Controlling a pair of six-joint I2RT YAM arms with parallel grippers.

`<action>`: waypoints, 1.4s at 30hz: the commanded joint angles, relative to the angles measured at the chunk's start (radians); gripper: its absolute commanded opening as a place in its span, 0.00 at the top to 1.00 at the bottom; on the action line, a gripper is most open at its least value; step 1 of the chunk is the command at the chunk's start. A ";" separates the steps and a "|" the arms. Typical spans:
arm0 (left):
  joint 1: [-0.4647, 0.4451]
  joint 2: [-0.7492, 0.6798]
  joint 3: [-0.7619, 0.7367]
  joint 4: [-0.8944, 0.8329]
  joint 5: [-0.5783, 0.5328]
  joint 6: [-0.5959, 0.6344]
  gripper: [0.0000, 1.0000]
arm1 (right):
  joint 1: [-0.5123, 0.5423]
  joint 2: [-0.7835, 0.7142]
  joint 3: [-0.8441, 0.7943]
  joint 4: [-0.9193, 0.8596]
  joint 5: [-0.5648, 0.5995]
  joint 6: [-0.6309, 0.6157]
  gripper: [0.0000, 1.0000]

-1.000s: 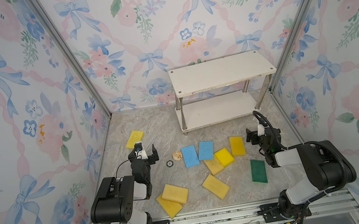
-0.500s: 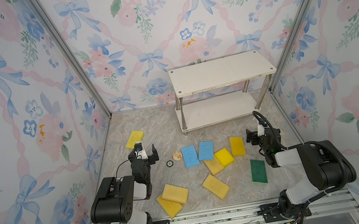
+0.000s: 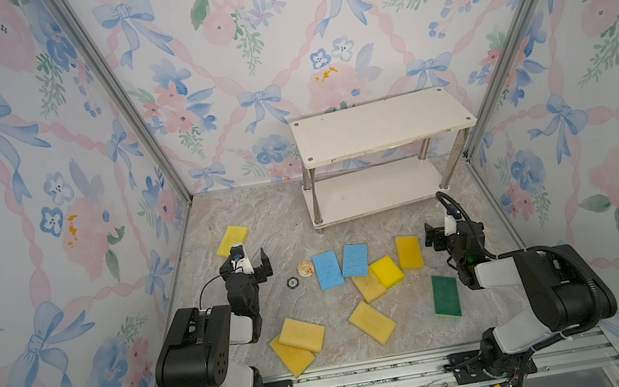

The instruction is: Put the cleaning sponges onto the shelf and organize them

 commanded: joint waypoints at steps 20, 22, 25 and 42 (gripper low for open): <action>-0.041 -0.475 0.337 -1.010 -0.088 -0.589 0.02 | -0.007 -0.486 0.471 -1.223 -0.081 0.375 0.03; -0.079 -0.514 0.335 -1.032 -0.063 -0.588 0.02 | -0.011 -0.498 0.499 -1.294 -0.102 0.394 0.03; -0.127 -0.538 0.340 -1.032 0.037 -0.588 0.02 | -0.068 -0.487 0.552 -1.393 -0.144 0.475 0.03; -0.161 -0.281 0.570 -1.054 0.343 -0.755 0.02 | -0.444 -0.090 0.736 -1.083 -0.536 1.041 0.03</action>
